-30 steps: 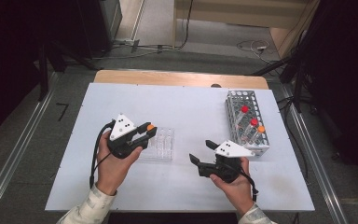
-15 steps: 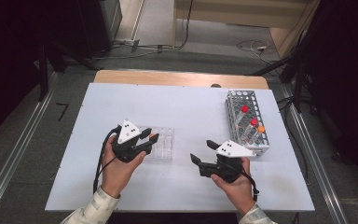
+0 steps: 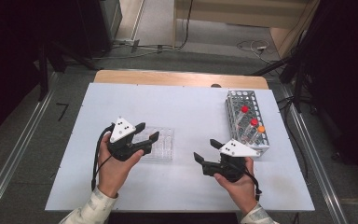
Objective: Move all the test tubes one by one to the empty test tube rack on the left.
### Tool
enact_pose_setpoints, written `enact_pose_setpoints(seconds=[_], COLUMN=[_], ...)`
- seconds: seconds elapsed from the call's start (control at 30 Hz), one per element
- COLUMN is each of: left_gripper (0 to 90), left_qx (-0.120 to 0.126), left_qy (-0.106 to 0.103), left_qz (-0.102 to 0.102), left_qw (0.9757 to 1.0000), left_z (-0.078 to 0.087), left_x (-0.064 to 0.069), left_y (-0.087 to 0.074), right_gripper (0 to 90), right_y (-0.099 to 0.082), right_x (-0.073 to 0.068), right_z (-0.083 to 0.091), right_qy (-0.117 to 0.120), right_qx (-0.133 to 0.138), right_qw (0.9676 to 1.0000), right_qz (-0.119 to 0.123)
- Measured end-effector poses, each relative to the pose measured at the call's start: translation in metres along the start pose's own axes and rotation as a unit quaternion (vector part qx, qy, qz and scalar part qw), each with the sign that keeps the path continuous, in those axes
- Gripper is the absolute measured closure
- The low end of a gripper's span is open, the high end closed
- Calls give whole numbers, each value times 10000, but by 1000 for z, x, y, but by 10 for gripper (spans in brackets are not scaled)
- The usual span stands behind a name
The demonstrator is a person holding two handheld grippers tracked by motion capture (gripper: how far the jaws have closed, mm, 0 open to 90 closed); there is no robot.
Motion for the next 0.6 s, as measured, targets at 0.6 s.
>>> enact_pose_setpoints(seconds=[0.6], left_gripper=[283], left_qx=[43], left_qy=[85], left_qz=[144], left_qw=[9999], left_z=[2], left_x=[-7], left_y=[2], right_gripper=[220], right_y=[-7], right_x=[71], right_z=[51], right_qy=[-928], right_qx=[187], right_qw=[9952], right_qz=[-259])
Point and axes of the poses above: each handheld gripper's, and its own axes: z roughly backward along the jaws, y roughly out of its top, x roughly to its right, the point moved 10 cm from there along -z, roughly forward along the jaws, and after that the axes turned 4 degrees about x, right-handed, at the moved point
